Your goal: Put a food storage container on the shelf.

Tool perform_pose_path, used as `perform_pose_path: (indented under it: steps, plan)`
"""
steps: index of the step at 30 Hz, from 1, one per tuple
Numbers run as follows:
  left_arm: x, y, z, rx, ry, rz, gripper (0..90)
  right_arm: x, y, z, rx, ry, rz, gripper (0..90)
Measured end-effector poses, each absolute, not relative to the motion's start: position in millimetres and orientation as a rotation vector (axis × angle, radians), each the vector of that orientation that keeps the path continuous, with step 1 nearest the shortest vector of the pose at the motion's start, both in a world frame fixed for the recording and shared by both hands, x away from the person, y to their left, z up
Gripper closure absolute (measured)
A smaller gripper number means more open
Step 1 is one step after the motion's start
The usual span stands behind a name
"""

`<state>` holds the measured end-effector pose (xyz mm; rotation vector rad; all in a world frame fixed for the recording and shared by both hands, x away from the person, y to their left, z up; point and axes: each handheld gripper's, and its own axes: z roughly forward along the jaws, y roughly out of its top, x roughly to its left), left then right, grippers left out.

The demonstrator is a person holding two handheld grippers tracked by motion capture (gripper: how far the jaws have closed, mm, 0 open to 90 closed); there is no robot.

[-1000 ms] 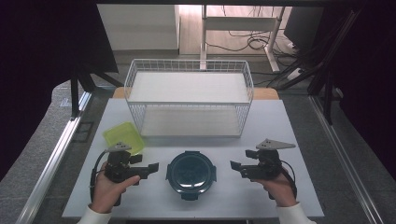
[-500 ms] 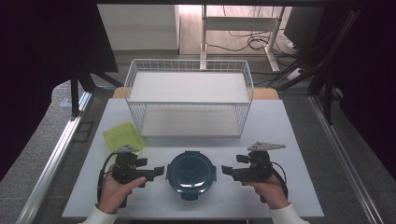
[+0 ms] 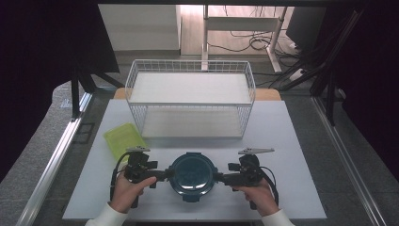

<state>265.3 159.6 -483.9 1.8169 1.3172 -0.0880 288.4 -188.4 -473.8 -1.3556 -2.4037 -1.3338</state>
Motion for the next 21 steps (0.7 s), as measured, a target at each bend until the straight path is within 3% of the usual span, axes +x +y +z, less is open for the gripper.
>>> perform_pose_path:
  steps: [21]
  plan:
    - [274, 142, -504, 1.817, 1.336, -0.220, 3.5, 295, -162, -499, -1.392, -2.322, -1.209, 7.3]
